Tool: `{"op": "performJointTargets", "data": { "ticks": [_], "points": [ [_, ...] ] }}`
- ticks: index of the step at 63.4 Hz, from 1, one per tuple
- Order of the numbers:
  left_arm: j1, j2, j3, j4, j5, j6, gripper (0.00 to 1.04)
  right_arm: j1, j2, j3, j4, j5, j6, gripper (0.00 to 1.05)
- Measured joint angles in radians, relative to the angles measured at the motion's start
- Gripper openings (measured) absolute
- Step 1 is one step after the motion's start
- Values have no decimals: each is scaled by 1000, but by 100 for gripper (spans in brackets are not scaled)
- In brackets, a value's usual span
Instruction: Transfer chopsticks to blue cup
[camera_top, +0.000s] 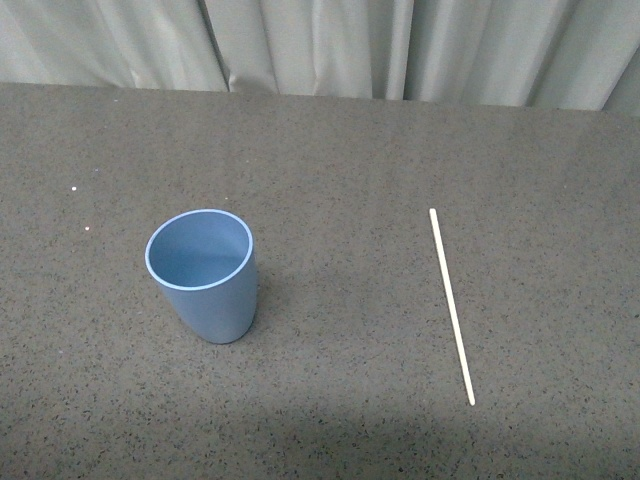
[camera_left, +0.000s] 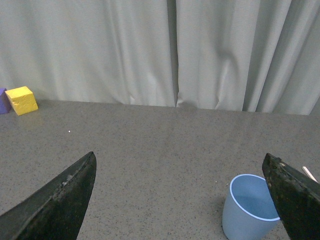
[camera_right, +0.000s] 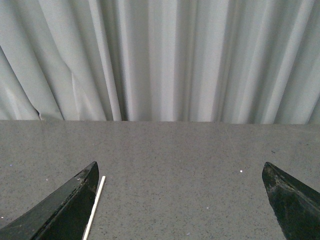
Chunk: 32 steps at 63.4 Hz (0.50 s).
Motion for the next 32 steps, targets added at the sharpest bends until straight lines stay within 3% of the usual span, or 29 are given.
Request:
{"op": "performJointTargets", "data": {
  "ticks": [32],
  "points": [
    [0, 0, 0, 0, 0, 0, 98, 0, 0, 0, 0, 0, 0, 95]
  ]
}}
